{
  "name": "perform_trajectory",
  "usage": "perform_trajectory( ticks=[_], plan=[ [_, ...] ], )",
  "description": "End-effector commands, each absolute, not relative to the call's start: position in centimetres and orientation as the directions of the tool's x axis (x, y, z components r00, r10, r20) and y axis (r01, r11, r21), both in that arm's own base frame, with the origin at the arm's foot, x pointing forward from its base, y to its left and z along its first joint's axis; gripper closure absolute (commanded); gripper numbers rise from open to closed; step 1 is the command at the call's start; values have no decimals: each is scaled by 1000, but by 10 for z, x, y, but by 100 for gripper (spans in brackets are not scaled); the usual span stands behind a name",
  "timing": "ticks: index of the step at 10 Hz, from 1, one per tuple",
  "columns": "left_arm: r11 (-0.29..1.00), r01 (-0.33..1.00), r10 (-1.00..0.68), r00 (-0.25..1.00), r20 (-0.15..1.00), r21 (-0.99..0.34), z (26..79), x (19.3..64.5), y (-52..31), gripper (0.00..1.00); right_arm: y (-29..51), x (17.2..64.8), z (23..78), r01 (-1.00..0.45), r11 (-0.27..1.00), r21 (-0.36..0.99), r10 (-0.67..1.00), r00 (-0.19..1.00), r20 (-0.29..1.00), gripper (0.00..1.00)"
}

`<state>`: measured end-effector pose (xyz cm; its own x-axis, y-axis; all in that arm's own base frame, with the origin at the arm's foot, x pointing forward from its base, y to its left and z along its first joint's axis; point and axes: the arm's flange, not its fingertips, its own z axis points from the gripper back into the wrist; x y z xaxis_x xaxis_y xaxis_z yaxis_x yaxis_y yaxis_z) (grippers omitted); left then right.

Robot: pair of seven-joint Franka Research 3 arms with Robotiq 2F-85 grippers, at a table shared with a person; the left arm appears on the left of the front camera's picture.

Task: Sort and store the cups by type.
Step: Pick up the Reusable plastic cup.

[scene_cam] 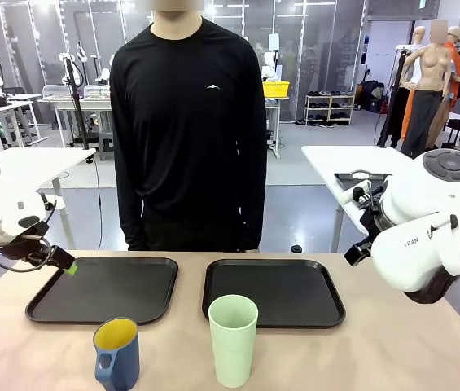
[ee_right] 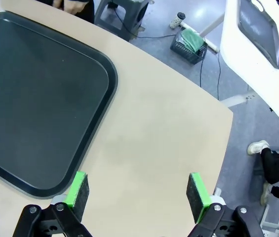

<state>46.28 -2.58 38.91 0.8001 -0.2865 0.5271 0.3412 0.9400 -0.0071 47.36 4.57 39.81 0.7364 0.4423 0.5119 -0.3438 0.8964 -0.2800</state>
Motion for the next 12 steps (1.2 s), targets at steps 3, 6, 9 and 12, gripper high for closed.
perform_trajectory(
  ticks=[3,6,9,12],
  plan=[
    [940,341,-287,800,527,-5,390,463,-25,0,46,474,398,-347,897,-275,442,733,516,0],
    [940,341,-287,800,527,-5,390,463,-25,0,46,474,398,-347,897,-275,442,733,516,0],
    [940,341,-287,800,527,-5,390,463,-25,0,46,474,398,-347,897,-275,442,733,516,0],
    [940,341,-287,800,527,-5,390,463,-25,0,46,474,398,-347,897,-275,442,733,516,0]
  ],
)
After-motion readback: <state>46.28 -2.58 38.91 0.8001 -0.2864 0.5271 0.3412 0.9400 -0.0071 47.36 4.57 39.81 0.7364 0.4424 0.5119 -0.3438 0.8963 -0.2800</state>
